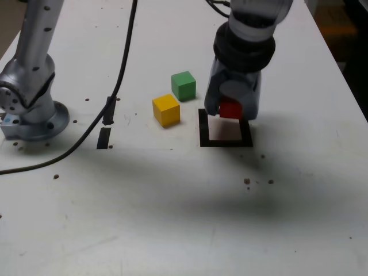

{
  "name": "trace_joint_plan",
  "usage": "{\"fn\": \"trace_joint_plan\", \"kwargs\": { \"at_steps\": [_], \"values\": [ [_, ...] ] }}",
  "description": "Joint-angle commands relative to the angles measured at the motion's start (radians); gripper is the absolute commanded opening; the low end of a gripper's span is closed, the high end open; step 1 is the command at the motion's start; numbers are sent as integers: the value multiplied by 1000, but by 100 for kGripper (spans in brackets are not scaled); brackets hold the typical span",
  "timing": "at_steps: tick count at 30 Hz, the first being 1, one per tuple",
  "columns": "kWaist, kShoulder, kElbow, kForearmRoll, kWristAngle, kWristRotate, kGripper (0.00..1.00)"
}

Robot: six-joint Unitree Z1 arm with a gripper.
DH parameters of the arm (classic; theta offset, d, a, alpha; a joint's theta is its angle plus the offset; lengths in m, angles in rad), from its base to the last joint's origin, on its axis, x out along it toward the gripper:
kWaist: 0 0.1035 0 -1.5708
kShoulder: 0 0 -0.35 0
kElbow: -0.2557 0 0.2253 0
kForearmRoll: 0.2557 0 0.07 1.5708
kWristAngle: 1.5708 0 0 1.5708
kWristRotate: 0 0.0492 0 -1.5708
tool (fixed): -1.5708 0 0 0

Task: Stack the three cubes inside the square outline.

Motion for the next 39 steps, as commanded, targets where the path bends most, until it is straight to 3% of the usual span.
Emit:
{"fn": "trace_joint_plan", "kwargs": {
  "at_steps": [1, 11, 19, 25, 32, 36, 39],
  "values": [
    [2, 13, 3, -2, -7, 3, 10],
    [5, 38, 24, -5, -55, 13, 11],
    [15, 49, 33, -6, -50, 28, 23],
    [17, 52, 30, -4, -48, 29, 42],
    [17, 51, 21, -7, -50, 47, 88],
    [17, 20, 9, 12, -45, 48, 95],
    [16, -72, 8, 69, -39, 32, 98]
  ]
}}
